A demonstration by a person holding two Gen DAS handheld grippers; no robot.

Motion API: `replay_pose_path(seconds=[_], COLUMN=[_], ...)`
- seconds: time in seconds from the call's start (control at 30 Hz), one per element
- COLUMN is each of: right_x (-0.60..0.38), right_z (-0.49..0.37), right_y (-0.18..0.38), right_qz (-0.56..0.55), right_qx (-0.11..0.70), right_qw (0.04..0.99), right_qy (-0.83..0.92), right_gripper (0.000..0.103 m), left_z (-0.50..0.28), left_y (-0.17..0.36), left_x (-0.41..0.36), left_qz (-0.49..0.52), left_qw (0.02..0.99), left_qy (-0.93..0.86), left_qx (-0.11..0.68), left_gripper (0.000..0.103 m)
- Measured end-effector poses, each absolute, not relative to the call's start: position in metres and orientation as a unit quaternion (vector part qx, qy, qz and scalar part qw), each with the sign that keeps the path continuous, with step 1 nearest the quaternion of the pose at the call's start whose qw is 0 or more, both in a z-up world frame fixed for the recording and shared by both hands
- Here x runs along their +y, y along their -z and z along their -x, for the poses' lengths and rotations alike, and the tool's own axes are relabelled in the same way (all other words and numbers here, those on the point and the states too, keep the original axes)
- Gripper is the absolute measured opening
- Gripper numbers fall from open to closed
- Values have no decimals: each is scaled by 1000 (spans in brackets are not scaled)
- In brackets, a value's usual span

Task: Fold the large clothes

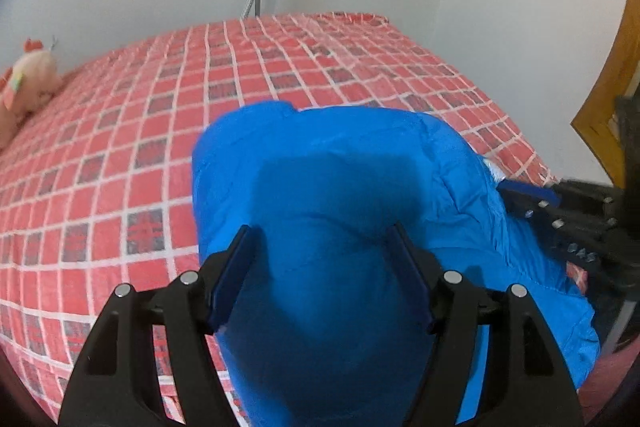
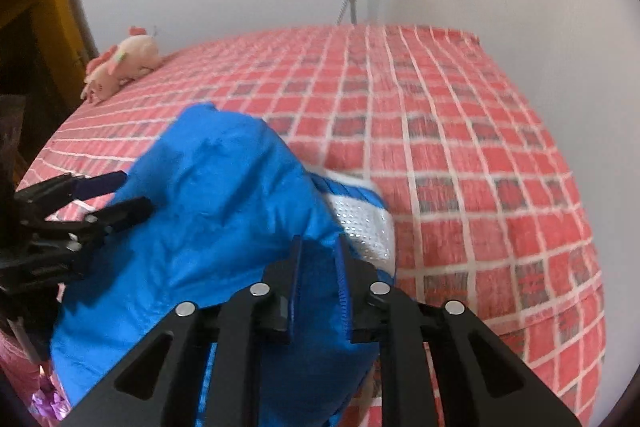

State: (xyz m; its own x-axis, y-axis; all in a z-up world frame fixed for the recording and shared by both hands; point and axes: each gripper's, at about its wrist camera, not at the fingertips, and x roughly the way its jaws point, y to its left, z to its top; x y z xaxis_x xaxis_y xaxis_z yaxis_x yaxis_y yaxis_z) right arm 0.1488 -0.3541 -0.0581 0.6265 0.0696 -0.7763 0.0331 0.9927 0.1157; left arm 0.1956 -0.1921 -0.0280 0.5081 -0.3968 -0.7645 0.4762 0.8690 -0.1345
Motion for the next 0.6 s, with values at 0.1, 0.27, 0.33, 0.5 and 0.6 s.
replay_pose_path(seconds=[0.1,0.27,0.33,0.5,0.6], right_x=[-359,-360,-354,-342,-344], right_z=[-155,-138,-122,-114,-121], right_y=[70,48,34,42,60], right_qz=[-78,-89,-85,-64,-75], right_qx=[440,419,398,416,425], right_qw=[895,904,913,907,902], right_qy=[-13,-18,-30,-34,-28], right_gripper=[14,18,23,24,23], left_z=[-204,-194,-183,-166,-170], left_y=[38,23,16,25,38], left_x=[-194,-177,-169,-172,-174], left_qz=[-48,-16,-12,-38,-37], left_qw=[857,850,852,854,854], left_qy=[252,259,266,265,264], left_qx=[447,458,450,446,446], left_gripper=[68,66,66,68,71])
